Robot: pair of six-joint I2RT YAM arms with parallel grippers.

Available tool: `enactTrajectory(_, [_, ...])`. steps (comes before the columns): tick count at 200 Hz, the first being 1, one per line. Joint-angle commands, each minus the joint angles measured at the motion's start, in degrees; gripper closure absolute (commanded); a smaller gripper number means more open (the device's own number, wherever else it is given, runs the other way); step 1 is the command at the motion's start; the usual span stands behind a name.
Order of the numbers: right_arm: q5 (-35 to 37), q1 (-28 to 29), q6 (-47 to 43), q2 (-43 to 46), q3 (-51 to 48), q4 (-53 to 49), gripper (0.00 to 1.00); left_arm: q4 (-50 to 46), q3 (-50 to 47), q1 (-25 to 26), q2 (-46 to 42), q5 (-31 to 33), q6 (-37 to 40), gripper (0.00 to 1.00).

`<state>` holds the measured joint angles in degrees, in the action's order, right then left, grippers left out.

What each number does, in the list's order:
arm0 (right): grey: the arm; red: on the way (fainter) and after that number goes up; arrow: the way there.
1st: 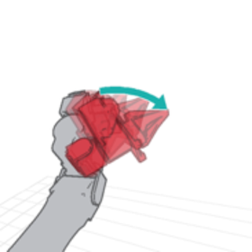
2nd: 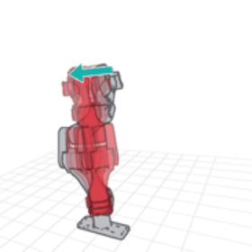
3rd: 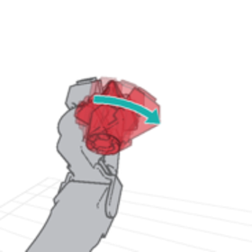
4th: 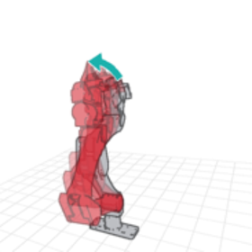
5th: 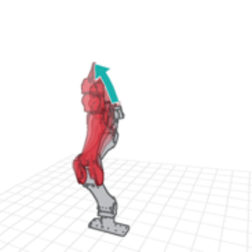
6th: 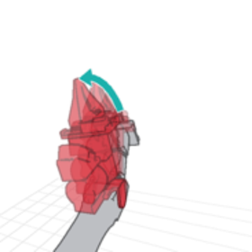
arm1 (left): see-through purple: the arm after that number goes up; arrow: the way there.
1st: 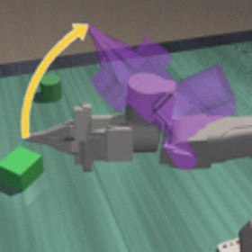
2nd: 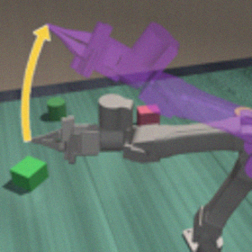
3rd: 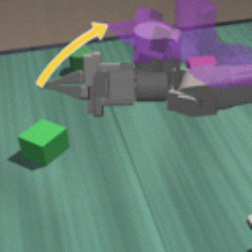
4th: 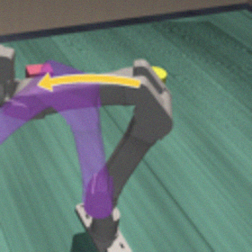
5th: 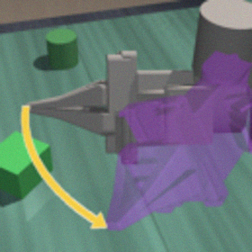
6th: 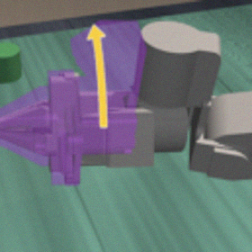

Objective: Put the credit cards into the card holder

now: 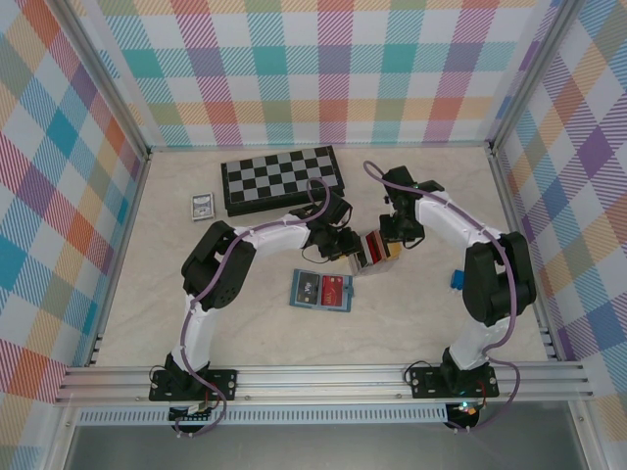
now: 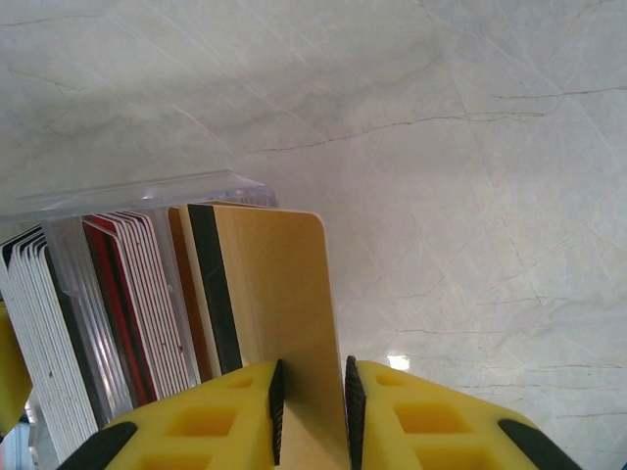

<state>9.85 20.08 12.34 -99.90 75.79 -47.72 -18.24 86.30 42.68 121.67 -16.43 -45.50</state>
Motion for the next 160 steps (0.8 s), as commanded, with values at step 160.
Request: enactTrajectory(160, [3.9, 0.0, -0.5, 1.9, 2.8, -3.7, 0.83, -5.4, -2.2, 0.6, 1.2, -0.1, 0.1, 0.65])
